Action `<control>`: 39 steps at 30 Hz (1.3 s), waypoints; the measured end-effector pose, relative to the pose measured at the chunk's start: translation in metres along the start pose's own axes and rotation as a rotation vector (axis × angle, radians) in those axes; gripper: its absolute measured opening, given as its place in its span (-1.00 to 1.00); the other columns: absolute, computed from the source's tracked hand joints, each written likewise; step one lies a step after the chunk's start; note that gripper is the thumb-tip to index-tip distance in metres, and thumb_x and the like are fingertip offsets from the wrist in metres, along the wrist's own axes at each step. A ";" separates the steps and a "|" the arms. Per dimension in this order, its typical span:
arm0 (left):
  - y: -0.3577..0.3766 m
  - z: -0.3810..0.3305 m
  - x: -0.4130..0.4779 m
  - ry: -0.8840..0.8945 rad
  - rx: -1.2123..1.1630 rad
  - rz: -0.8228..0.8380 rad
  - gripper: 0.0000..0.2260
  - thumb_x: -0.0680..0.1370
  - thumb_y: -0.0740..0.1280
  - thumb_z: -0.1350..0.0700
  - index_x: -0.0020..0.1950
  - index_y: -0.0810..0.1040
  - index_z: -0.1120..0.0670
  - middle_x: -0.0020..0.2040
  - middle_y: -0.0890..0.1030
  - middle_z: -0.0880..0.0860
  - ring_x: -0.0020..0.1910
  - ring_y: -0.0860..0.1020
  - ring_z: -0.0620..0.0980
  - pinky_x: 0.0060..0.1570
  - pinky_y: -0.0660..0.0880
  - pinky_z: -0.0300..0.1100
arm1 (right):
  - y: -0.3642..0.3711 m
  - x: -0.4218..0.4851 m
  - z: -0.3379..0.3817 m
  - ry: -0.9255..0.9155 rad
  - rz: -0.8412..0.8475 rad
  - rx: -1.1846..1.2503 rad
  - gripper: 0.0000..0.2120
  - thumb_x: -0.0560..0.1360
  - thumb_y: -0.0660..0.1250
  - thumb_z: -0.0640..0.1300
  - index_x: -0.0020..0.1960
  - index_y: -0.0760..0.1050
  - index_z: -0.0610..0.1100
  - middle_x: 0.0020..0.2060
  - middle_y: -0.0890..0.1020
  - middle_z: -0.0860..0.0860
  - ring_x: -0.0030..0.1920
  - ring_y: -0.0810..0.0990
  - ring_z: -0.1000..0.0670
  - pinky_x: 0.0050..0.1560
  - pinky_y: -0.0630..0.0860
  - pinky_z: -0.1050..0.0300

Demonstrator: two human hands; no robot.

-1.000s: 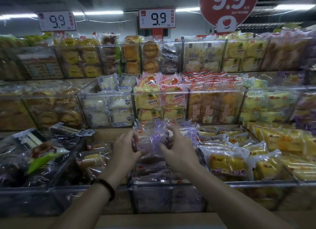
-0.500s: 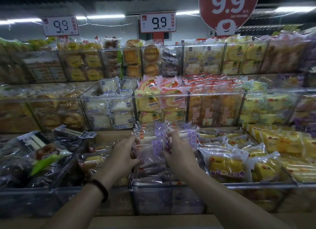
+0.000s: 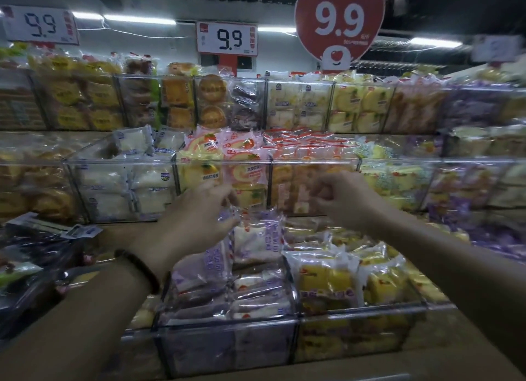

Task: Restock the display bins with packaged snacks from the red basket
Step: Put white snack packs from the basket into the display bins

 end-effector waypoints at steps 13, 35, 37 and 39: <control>0.131 -0.127 0.130 0.216 0.127 0.215 -0.75 0.52 0.50 0.19 0.14 0.65 -0.07 0.07 0.63 0.01 0.00 0.64 0.10 -0.04 0.69 0.05 | 0.007 0.042 -0.124 -0.015 0.313 -0.468 -0.93 0.58 0.39 -0.06 0.05 0.62 0.02 -0.14 0.65 0.04 -0.18 0.64 0.04 -0.20 0.65 0.16; 0.215 -0.122 0.149 0.090 0.082 0.466 -0.89 0.62 0.34 0.15 -0.03 0.59 -0.06 -0.06 0.60 0.00 -0.11 0.62 0.05 -0.07 0.65 -0.01 | 0.101 0.054 -0.175 -0.240 0.644 -0.298 -0.74 0.55 0.46 0.05 0.22 0.61 0.08 -0.09 0.63 0.20 -0.11 0.60 0.14 -0.12 0.55 0.26; 0.213 -0.121 0.149 0.064 0.076 0.451 -0.89 0.61 0.35 0.16 -0.01 0.59 -0.06 -0.04 0.58 0.01 -0.11 0.61 0.04 -0.07 0.64 -0.02 | 0.100 0.054 -0.174 -0.264 0.590 -0.316 -0.79 0.58 0.44 0.01 0.21 0.59 0.09 -0.15 0.56 0.25 -0.17 0.54 0.21 -0.21 0.46 0.38; 0.211 -0.118 0.150 0.034 0.070 0.424 -0.87 0.59 0.39 0.16 0.06 0.58 -0.07 -0.01 0.56 0.01 -0.09 0.59 0.04 -0.08 0.62 -0.03 | 0.097 0.058 -0.175 -0.246 0.537 -0.335 -0.74 0.57 0.45 0.07 0.25 0.56 0.16 -0.01 0.62 0.21 -0.06 0.59 0.11 -0.08 0.59 0.15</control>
Point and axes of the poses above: each hand's wrist, its own x-axis towards the middle knuckle, its own y-axis out of the palm, z = x × y, the point moved 4 cm from there along x, towards the middle knuckle
